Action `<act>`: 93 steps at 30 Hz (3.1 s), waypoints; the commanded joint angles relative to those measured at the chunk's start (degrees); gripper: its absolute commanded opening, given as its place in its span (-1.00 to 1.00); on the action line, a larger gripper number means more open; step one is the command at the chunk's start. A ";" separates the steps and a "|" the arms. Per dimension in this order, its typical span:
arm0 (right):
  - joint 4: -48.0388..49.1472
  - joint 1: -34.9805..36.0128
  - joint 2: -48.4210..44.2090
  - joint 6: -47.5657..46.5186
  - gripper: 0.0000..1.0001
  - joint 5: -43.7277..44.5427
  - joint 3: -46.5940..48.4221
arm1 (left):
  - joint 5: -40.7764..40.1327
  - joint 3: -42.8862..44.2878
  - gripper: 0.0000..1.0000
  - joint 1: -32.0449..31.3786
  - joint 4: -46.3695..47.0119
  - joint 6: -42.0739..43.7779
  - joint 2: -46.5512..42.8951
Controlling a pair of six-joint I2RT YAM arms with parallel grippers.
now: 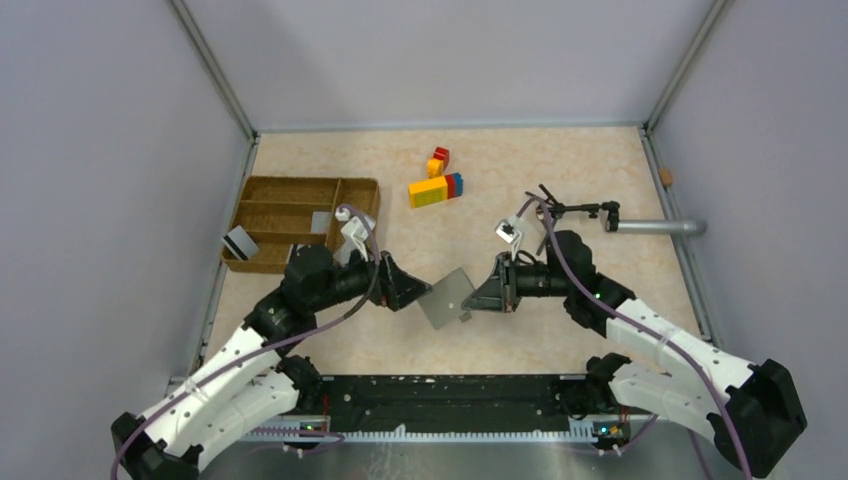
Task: Put the credit cards into the card holder
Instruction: Close the card holder at the center of the board.
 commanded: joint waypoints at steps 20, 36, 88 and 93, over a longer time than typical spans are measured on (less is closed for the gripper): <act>-10.01 2.08 3.38 -13.20 -1.00 -22.00 6.81 | 42.33 12.29 0.94 -1.62 -2.48 13.86 25.45; -7.07 7.23 6.22 -11.51 -0.15 -10.06 7.85 | 41.85 9.68 -1.00 0.03 4.89 7.32 26.49; 0.12 36.63 -16.46 -2.75 0.33 77.53 -9.02 | 33.54 1.71 -1.00 13.69 15.15 -5.37 25.21; 10.85 36.79 -10.80 -7.47 0.33 70.98 -10.92 | 34.09 -0.36 -1.00 13.68 22.66 -12.18 25.49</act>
